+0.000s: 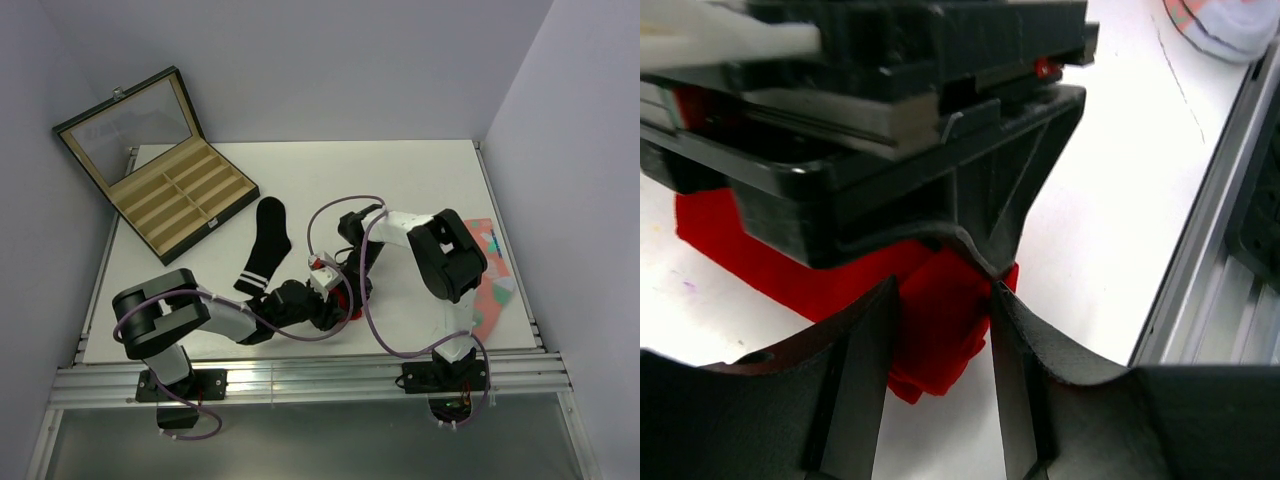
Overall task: Roll the socks
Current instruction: Move the sock to the center of the board.
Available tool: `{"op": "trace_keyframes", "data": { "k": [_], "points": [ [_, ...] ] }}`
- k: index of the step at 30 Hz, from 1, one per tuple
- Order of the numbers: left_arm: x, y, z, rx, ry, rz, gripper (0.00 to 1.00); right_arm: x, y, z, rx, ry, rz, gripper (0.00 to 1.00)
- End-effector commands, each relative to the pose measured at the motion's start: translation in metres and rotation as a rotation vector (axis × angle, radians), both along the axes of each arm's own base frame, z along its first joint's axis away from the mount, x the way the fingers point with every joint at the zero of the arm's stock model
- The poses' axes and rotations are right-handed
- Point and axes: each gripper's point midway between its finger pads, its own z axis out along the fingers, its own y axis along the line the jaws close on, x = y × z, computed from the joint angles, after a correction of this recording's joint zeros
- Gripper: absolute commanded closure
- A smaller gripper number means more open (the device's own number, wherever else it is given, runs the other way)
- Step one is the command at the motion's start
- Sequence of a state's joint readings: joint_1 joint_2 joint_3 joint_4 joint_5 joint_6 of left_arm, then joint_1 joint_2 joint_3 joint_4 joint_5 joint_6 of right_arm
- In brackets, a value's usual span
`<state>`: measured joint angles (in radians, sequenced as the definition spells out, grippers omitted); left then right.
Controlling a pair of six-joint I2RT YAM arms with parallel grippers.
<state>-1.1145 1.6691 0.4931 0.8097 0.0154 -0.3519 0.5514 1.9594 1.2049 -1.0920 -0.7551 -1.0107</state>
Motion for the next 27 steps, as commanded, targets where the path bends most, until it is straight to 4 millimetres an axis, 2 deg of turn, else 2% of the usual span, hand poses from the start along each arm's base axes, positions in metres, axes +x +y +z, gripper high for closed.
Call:
{"op": "trace_keyframes", "data": {
  "k": [1,10,17,21,27],
  "points": [
    [-0.009,-0.011,0.005,-0.014,-0.01,-0.082,0.53,0.007,-0.001,-0.005,-0.015,-0.01,0.005,0.85],
    [-0.019,-0.016,-0.003,-0.015,0.028,-0.138,0.53,0.013,0.0,-0.009,-0.034,-0.023,-0.024,0.86],
    [-0.018,-0.016,-0.013,0.009,0.059,-0.139,0.55,0.018,0.0,-0.011,-0.042,-0.044,-0.045,0.86],
    [-0.014,-0.02,-0.024,0.063,0.093,-0.128,0.65,0.023,0.001,-0.012,-0.044,-0.071,-0.081,0.85],
    [-0.012,-0.026,-0.04,0.127,0.141,-0.127,0.91,0.032,0.003,-0.01,-0.034,-0.108,-0.116,0.75]
  ]
}}
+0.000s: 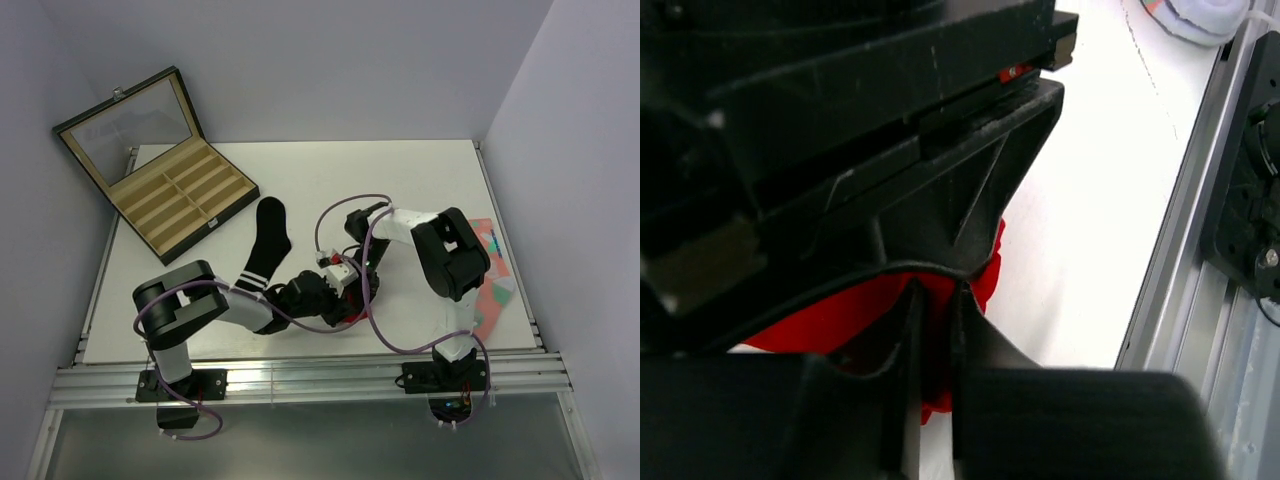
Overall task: Roll the socks
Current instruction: Move the sock to the center of the board.
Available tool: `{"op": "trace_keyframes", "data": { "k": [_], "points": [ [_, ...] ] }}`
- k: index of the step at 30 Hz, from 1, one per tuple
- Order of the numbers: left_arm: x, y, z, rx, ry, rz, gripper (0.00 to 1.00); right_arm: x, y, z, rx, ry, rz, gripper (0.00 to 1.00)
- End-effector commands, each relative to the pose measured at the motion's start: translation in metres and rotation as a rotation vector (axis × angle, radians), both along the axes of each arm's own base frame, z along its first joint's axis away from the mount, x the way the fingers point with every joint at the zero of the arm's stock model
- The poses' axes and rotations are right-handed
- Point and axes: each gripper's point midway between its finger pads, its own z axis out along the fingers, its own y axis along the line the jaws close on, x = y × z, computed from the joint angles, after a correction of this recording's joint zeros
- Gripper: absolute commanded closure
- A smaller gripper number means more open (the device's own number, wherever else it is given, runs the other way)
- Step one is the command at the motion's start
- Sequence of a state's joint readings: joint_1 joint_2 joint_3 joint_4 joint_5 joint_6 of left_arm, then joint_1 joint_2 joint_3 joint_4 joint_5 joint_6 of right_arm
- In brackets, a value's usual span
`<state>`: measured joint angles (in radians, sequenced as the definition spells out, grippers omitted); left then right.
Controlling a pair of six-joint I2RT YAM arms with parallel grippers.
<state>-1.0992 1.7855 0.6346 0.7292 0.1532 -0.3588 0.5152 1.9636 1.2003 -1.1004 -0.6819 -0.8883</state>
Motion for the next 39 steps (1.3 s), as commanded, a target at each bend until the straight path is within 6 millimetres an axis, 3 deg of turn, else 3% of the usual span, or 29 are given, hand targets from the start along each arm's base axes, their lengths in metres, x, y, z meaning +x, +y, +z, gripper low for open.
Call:
{"op": "trace_keyframes", "data": {
  "k": [1,7,16,24,33,39],
  "points": [
    [-0.009,0.006,-0.033,0.127,0.071,-0.02,0.98,0.031,0.022,-0.004,0.099,-0.161,-0.014,0.73],
    [-0.012,0.005,-0.051,0.178,0.151,-0.028,1.0,0.048,0.018,0.008,0.115,-0.233,-0.069,0.57],
    [-0.001,0.009,-0.054,0.175,0.275,-0.016,1.0,0.07,0.007,0.042,0.187,-0.268,-0.167,0.47],
    [0.006,0.01,-0.06,0.227,0.332,0.012,1.0,0.09,-0.01,0.068,0.248,-0.326,-0.286,0.44],
    [0.005,0.014,-0.072,0.292,0.44,0.001,1.0,0.127,-0.053,0.081,0.225,-0.467,-0.51,0.44],
    [0.0,0.016,-0.081,0.316,0.536,-0.015,1.0,0.117,-0.076,0.085,0.239,-0.544,-0.53,0.45]
  ]
}}
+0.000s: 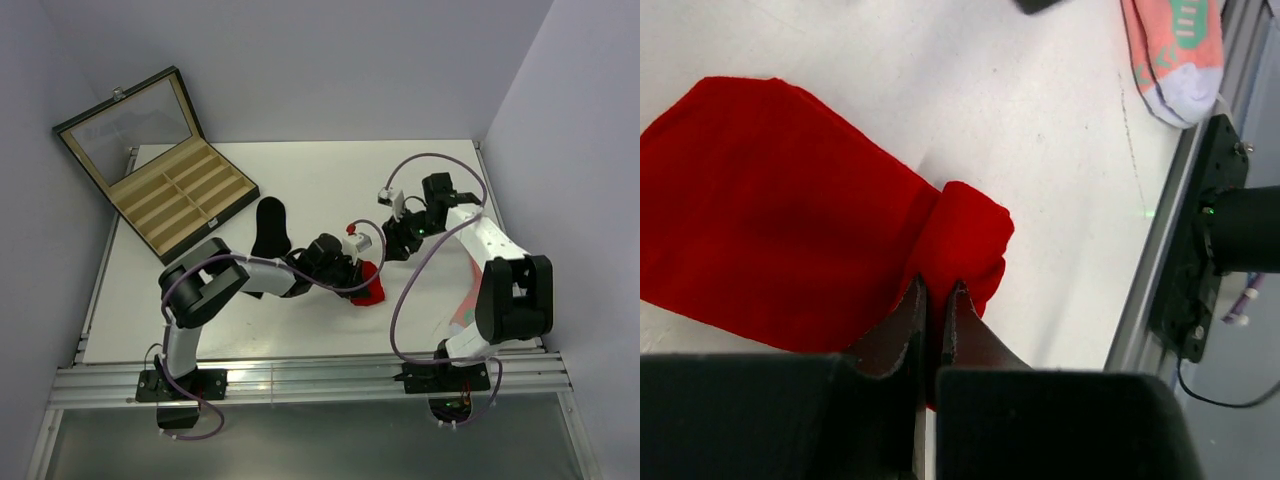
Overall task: Roll the socks
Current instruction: Move the sock to the center of the board.
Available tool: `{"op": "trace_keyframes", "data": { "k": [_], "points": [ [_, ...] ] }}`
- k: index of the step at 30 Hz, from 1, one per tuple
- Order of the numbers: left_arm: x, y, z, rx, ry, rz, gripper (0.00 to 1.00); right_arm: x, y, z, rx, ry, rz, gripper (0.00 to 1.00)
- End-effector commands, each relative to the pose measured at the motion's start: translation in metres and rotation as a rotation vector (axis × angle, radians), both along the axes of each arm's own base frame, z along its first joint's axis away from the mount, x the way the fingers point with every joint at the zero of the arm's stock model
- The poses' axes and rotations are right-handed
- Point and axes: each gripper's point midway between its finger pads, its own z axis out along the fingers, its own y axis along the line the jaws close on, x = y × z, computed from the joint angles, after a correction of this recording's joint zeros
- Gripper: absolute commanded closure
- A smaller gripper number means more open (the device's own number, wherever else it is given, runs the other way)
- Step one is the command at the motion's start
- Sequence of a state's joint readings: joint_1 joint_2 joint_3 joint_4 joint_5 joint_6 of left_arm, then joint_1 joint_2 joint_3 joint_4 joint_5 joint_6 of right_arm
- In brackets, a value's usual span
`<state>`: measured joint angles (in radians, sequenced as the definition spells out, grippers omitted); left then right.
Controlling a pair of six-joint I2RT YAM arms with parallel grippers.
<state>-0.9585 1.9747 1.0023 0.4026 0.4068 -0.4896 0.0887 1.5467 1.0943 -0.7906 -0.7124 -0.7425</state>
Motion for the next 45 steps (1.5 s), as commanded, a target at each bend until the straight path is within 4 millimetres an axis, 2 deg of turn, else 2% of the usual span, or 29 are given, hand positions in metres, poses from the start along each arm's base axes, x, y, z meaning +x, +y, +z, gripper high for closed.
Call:
{"op": "trace_keyframes", "data": {
  "k": [1,3,8,15,25,34,39,45],
  "points": [
    [-0.044,0.051,-0.077,0.267,0.266,-0.038,1.0,-0.006,-0.003,0.005,0.037,-0.056,0.017,0.45],
    [-0.045,0.055,-0.081,0.277,0.312,-0.032,1.0,-0.015,-0.008,-0.001,0.014,-0.093,0.055,0.46],
    [-0.048,0.056,-0.076,0.264,0.416,-0.051,1.0,-0.039,-0.016,-0.015,-0.037,-0.201,0.162,0.47],
    [-0.051,0.065,-0.081,0.321,0.515,-0.04,1.0,-0.066,-0.012,-0.024,-0.017,-0.209,0.29,0.47],
    [-0.051,0.069,-0.079,0.339,0.609,-0.029,1.0,-0.08,0.001,-0.033,-0.072,-0.289,0.374,0.48],
    [-0.05,0.072,-0.083,0.377,0.648,-0.022,1.0,-0.101,0.031,-0.043,-0.139,-0.346,0.496,0.48],
    [-0.049,0.075,-0.092,0.406,0.679,-0.012,1.0,-0.102,0.037,-0.044,-0.161,-0.365,0.526,0.48],
    [-0.043,0.075,-0.091,0.415,0.687,-0.008,1.0,-0.112,0.044,-0.053,-0.209,-0.382,0.579,0.48]
  ]
}}
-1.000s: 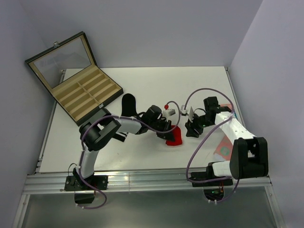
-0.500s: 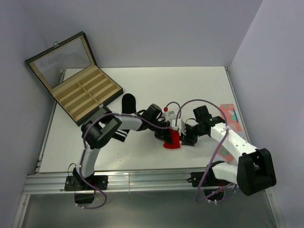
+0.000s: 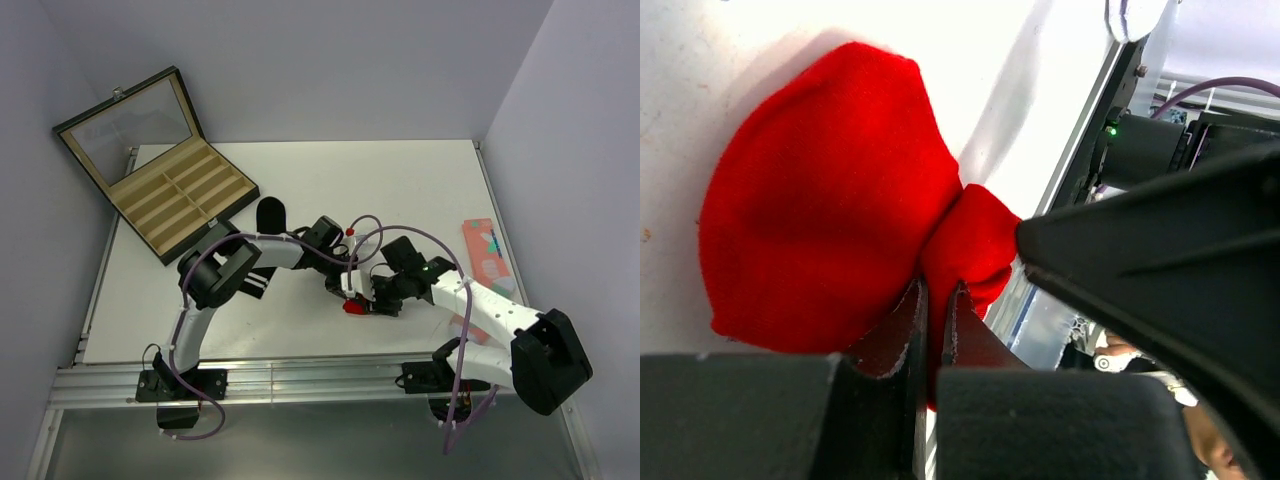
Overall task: Roll the socks
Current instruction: Move the sock to the center of the board.
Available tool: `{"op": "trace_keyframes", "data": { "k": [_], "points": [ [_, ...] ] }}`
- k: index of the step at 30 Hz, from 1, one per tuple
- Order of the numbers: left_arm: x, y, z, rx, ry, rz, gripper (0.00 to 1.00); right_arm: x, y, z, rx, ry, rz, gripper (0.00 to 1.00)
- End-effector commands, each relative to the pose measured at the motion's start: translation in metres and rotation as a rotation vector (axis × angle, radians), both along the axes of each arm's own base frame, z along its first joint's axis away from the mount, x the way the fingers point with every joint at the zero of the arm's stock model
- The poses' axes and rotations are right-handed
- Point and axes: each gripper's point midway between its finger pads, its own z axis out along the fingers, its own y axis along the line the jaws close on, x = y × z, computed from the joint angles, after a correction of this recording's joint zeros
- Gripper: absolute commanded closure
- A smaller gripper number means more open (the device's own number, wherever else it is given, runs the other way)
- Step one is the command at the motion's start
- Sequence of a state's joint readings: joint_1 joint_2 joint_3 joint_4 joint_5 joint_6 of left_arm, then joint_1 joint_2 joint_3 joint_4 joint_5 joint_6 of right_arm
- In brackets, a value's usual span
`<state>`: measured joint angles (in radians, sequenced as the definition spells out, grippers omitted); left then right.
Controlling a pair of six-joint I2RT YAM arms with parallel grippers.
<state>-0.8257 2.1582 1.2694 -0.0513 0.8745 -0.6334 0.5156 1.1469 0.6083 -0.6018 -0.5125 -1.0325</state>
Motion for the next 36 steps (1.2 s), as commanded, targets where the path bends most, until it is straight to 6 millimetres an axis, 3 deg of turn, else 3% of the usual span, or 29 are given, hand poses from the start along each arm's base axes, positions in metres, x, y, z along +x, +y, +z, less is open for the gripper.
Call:
{"op": "trace_keyframes", "data": {
  "k": [1,21,24,26,28,31,36],
  "points": [
    [-0.022,0.054,-0.083,0.343,0.066,0.024,1.0,0.001,0.005,-0.001,-0.014,-0.05,0.006,0.48],
    [-0.018,0.054,-0.083,0.347,0.083,0.024,1.0,-0.005,0.01,-0.03,-0.144,-0.064,0.042,0.5],
    [-0.017,0.052,-0.082,0.34,0.09,0.043,0.99,-0.005,0.009,-0.033,-0.155,-0.059,0.031,0.64],
    [-0.014,0.049,-0.076,0.313,0.08,0.064,0.94,-0.004,0.008,-0.035,-0.163,-0.06,0.024,0.79],
    [-0.01,0.046,-0.07,0.297,0.079,0.105,0.86,-0.006,0.005,-0.039,-0.17,-0.054,0.02,0.83],
    [0.003,0.039,-0.047,0.239,0.024,0.181,0.75,-0.006,0.004,-0.04,-0.168,-0.061,0.011,0.85],
    [0.024,0.041,-0.025,0.192,-0.045,0.309,0.69,-0.007,0.004,-0.037,-0.165,-0.064,0.014,0.86]
  ]
}}
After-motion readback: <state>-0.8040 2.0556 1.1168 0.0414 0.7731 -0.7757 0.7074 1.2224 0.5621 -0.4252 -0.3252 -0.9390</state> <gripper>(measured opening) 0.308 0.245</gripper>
